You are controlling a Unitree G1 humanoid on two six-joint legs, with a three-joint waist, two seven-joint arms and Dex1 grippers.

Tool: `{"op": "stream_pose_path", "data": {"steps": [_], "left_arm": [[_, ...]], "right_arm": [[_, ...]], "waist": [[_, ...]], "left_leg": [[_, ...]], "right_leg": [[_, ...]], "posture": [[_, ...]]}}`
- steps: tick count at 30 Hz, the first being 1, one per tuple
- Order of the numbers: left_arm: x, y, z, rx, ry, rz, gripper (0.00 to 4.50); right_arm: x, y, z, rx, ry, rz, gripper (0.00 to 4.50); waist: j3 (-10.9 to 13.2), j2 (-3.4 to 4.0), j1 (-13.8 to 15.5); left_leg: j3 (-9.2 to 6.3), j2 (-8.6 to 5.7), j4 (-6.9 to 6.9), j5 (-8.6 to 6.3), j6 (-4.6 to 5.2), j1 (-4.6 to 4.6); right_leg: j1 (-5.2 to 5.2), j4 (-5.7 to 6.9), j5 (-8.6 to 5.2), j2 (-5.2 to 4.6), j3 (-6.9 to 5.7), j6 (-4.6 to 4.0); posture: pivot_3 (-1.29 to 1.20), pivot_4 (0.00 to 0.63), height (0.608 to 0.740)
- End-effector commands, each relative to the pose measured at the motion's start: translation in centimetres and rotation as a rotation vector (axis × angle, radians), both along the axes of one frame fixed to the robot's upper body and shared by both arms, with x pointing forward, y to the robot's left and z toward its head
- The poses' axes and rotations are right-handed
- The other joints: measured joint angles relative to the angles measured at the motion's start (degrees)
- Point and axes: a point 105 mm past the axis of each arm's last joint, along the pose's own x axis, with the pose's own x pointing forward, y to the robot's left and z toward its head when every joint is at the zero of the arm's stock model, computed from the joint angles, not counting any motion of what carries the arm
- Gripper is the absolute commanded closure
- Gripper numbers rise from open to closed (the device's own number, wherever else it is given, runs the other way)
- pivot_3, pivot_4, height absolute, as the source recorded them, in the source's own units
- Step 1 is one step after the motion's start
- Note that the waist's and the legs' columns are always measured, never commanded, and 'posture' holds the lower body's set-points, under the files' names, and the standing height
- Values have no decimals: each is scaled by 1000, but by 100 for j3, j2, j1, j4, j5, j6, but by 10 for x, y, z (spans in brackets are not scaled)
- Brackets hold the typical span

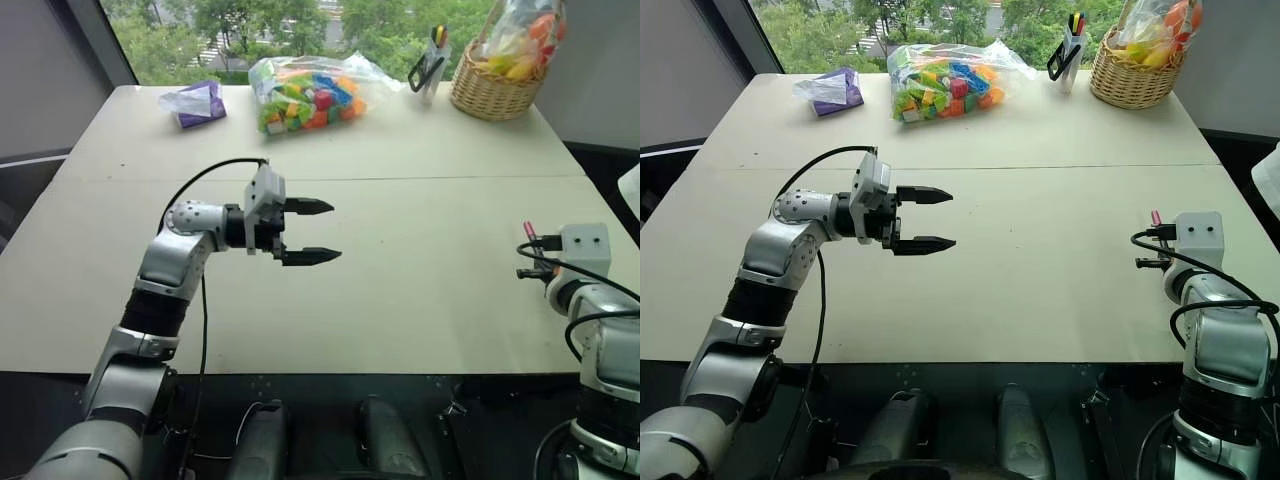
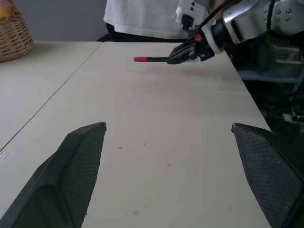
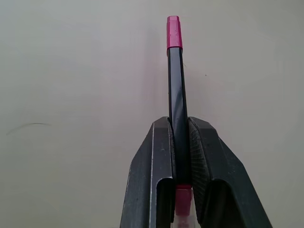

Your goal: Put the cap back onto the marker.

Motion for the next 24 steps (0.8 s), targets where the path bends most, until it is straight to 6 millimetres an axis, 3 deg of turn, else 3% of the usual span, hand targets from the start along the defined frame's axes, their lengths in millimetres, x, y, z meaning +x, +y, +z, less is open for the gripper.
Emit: {"op": "stream_pose_path", "data": {"steps": [1,12,21,24], "left_arm": [[-3,1,17,-14,-49,-22,74],[-3,3,31,-37,-43,-14,74],[-8,0,31,-26,-25,-37,0],[-8,0,35,-34,-21,-41,0]], "right_arm": [[-3,-4,8,15,-55,-30,4500],[2,2,-4,94,-48,-17,4500],[6,6,-3,102,-46,3,50],[6,10,15,13,-55,75,50]], "waist": [[0,0,3],[0,0,-5],[0,0,0],[2,3,-1]], "left_leg": [[0,0,0,0,0,0],[0,3,0,0,0,0],[1,3,0,0,0,0],[1,3,0,0,0,0]], "right_leg": [[0,0,0,1,0,0],[0,0,0,4,2,0],[0,-1,0,5,3,0],[0,-1,0,4,3,0]], "posture": [[0,150,740],[0,150,740],[0,150,740],[0,150,740]]}}
